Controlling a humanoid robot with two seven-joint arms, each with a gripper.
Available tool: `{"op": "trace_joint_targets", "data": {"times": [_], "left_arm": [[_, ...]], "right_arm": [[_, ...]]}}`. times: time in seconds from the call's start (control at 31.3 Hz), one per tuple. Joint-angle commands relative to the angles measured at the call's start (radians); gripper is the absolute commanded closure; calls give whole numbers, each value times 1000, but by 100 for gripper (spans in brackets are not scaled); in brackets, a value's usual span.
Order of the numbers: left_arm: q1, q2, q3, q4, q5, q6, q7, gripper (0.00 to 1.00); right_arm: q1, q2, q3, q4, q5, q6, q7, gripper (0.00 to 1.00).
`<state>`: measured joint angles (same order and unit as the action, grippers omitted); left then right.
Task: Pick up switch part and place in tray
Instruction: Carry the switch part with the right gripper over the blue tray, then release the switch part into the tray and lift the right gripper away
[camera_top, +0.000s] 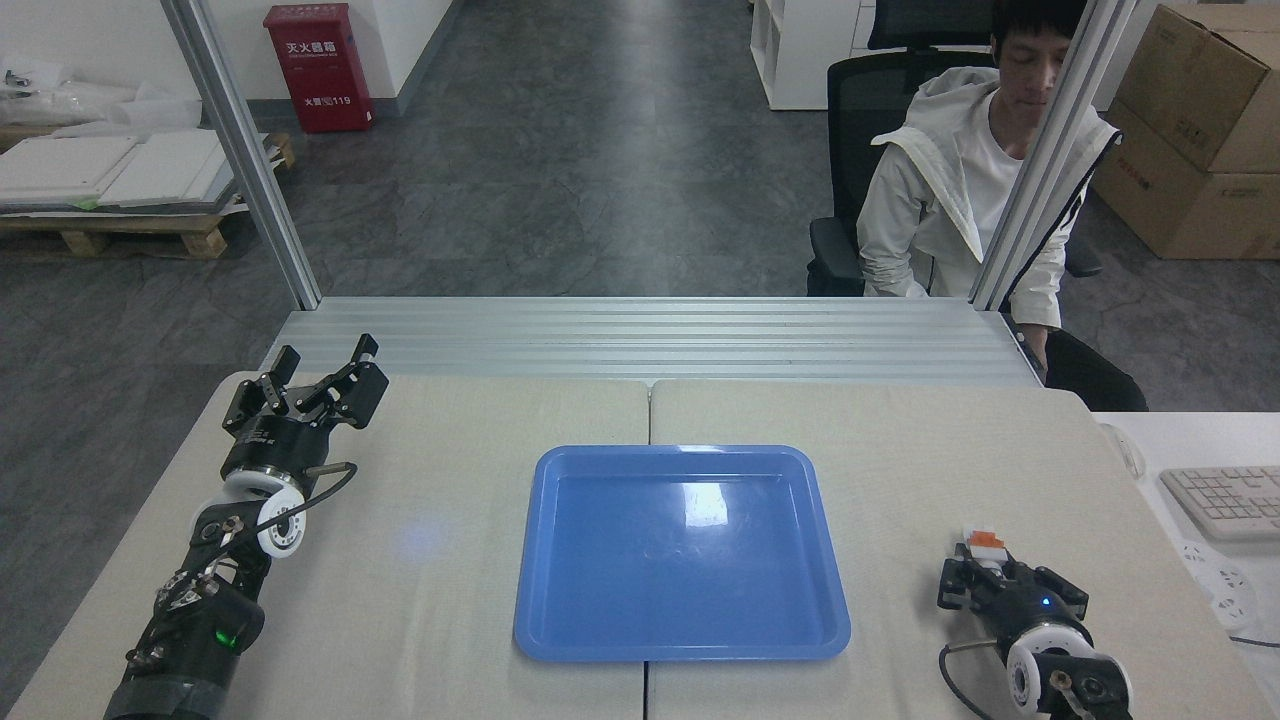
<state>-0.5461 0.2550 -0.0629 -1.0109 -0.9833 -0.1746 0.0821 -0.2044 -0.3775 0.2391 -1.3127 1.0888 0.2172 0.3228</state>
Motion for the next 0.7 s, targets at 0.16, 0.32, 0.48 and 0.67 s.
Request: {"op": "trace_joint_targets", "data": {"times": [0.16,0.32,0.48,0.67], "left_arm": [[0,0,0,0,0,0,-1,0],[0,0,0,0,0,0,-2,0],[0,1,0,0,0,0,-1,0],[0,0,0,0,0,0,-2,0]], "right_arm": [[-259,204,169,-117,75,28,-16,83],[-273,327,308,-76,229,132,105,82],[-172,364,332,-40,344,163,196,82],[-99,350,358,-36,344,160,211,79]]}}
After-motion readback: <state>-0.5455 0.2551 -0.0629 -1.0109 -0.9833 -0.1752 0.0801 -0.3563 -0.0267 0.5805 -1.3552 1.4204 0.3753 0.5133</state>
